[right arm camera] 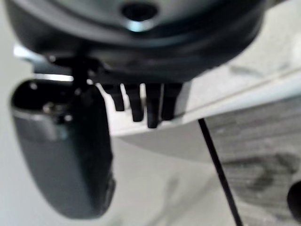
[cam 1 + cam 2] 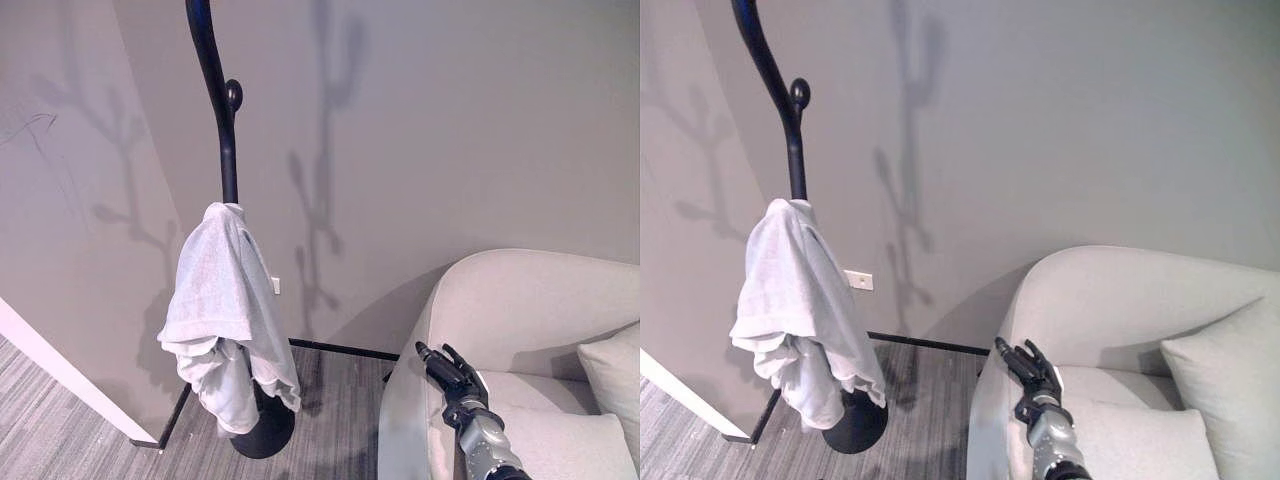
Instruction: Hang the clothes on the sofa on the clothes rack.
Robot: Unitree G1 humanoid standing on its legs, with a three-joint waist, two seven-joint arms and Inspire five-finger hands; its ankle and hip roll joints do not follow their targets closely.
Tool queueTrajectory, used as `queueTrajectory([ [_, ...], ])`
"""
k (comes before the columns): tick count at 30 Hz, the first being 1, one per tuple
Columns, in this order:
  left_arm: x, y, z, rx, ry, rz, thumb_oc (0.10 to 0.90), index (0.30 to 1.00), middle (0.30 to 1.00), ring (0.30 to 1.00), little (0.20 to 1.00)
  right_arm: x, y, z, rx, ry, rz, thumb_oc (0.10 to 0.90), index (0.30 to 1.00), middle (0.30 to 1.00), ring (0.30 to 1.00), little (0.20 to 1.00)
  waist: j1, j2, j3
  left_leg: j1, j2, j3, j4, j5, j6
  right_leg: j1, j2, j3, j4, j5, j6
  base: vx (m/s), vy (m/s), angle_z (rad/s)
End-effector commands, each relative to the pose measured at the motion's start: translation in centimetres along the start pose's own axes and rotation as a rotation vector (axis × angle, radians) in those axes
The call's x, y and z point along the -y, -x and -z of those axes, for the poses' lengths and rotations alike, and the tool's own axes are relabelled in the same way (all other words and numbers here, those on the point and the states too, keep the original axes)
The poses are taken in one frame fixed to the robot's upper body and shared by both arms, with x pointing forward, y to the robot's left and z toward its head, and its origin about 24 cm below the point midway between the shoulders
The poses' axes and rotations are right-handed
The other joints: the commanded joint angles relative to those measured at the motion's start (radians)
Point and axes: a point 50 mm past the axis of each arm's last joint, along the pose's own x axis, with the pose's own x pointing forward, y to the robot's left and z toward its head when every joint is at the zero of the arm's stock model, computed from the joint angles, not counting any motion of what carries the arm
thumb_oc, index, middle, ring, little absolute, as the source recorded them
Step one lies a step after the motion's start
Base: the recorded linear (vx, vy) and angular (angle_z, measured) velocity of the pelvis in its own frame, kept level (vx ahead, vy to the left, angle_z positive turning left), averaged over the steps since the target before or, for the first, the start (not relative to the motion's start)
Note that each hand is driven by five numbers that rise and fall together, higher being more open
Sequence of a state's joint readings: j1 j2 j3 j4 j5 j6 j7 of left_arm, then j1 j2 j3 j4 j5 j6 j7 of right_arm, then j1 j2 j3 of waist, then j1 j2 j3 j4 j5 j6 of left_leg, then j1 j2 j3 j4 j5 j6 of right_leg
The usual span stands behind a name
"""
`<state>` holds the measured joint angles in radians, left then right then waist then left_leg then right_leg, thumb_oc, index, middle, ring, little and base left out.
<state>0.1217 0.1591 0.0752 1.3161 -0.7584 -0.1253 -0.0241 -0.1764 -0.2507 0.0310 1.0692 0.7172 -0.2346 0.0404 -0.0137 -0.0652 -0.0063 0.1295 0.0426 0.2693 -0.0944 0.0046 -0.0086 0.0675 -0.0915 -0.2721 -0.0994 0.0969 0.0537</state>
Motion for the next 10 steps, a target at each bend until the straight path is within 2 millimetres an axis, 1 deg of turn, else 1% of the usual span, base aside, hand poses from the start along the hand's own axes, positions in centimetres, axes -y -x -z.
queueTrajectory([
  [1,4.6,-0.5,-1.9,0.062,-0.117,0.115,0.800,0.900,0.900,0.900,0.900,-1.1,5.5,12.9,-0.647,0.165,-0.044,0.800,0.900,0.900,0.900,0.900,0.057,0.017,0.026,-0.029,0.042,-0.068,0.007,-0.021,-0.055,0.043,-0.065,-0.005,0.012,-0.082,0.058,0.03,0.009,0.07],
  [3,4.9,-0.5,-1.9,0.061,-0.132,0.118,0.800,0.900,0.900,0.900,0.900,-0.8,5.5,12.9,-0.660,0.156,-0.022,0.800,0.900,0.900,0.900,0.900,0.059,0.019,0.025,-0.029,0.042,-0.071,0.007,-0.021,-0.056,0.045,-0.065,-0.008,0.012,-0.083,0.059,0.01,0.006,0.08],
  [4,5.1,-0.5,-2.0,0.062,-0.160,0.118,0.800,0.900,0.900,0.900,0.900,-0.7,5.1,12.3,-0.635,0.165,-0.017,0.800,0.900,0.900,0.900,0.900,0.057,0.022,0.025,-0.029,0.042,-0.072,0.007,-0.021,-0.056,0.047,-0.066,-0.012,0.012,-0.084,0.058,0.00,0.005,0.07],
  [6,5.1,-0.5,-2.0,0.059,-0.176,0.117,0.800,0.900,0.900,0.900,0.900,-0.6,4.8,12.0,-0.619,0.186,-0.011,0.800,0.900,0.900,0.900,0.900,0.057,0.023,0.024,-0.029,0.042,-0.072,0.007,-0.022,-0.056,0.048,-0.066,-0.013,0.012,-0.084,0.058,0.00,0.003,0.02],
  [8,5.0,-0.5,-1.7,0.049,-0.198,0.109,0.800,0.900,0.900,0.900,0.900,0.3,4.8,11.7,-0.614,0.210,0.022,0.800,0.900,0.900,0.900,0.900,0.053,0.026,0.023,-0.024,0.043,-0.072,0.007,-0.024,-0.055,0.051,-0.066,-0.014,0.012,-0.086,0.059,0.00,0.000,0.00],
  [9,5.0,-0.5,-1.7,0.049,-0.198,0.109,0.800,0.900,0.900,0.900,0.900,0.3,4.8,11.7,-0.614,0.210,0.022,0.800,0.900,0.900,0.900,0.900,0.053,0.026,0.023,-0.024,0.043,-0.072,0.007,-0.024,-0.055,0.051,-0.066,-0.014,0.012,-0.086,0.059,0.00,0.000,0.00],
  [10,5.0,-0.5,-1.6,0.046,-0.208,0.108,0.800,0.900,0.900,0.900,0.900,0.7,5.0,11.9,-0.624,0.216,0.037,0.800,0.900,0.900,0.900,0.900,0.051,0.027,0.022,-0.023,0.044,-0.072,0.007,-0.024,-0.055,0.052,-0.066,-0.014,0.012,-0.087,0.059,0.00,0.000,0.00],
])
